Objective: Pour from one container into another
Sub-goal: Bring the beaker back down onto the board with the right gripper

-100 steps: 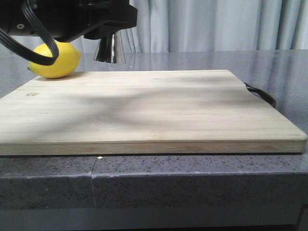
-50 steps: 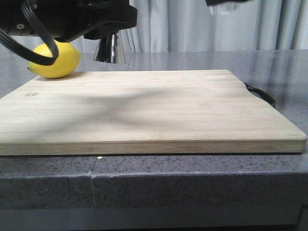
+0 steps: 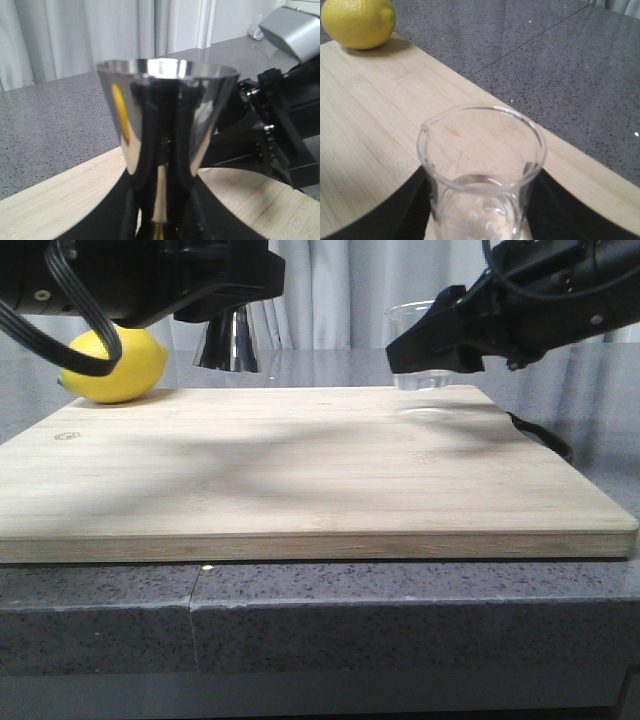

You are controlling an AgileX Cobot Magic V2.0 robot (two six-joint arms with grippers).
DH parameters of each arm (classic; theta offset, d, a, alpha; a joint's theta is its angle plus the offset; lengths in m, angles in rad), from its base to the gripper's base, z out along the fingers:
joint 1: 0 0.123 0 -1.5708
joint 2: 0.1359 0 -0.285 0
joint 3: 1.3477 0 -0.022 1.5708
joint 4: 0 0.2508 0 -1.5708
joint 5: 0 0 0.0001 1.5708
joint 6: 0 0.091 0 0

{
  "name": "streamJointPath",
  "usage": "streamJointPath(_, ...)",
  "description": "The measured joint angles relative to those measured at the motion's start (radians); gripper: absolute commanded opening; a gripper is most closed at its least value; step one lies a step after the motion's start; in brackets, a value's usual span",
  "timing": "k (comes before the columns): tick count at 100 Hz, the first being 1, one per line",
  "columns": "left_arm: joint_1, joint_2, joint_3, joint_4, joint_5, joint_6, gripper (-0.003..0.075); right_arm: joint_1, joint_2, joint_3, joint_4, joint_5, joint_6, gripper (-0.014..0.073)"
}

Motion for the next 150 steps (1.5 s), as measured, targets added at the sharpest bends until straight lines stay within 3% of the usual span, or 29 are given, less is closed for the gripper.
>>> streamJointPath(27,0.0,0.0,0.0,0.0,0.0,0.0,-0.0019,0.0,0.1,0.0,0.112,-0.093,-0.149,0.0277)
streamJointPath(113,0.0,0.0,0.0,0.0,0.0,0.0,-0.0019,-0.002,0.132,-0.002,0.142,-0.145,-0.168,0.0281)
streamJointPath(135,0.0,0.0,0.0,0.0,0.0,0.0,-0.0019,-0.002,0.136,-0.002,0.142,-0.148,-0.168,0.0364)
streamJointPath(150,0.0,0.0,0.0,0.0,0.0,0.0,-0.0019,-0.002,0.14,-0.002,0.142,-0.148,-0.168,0.0374)
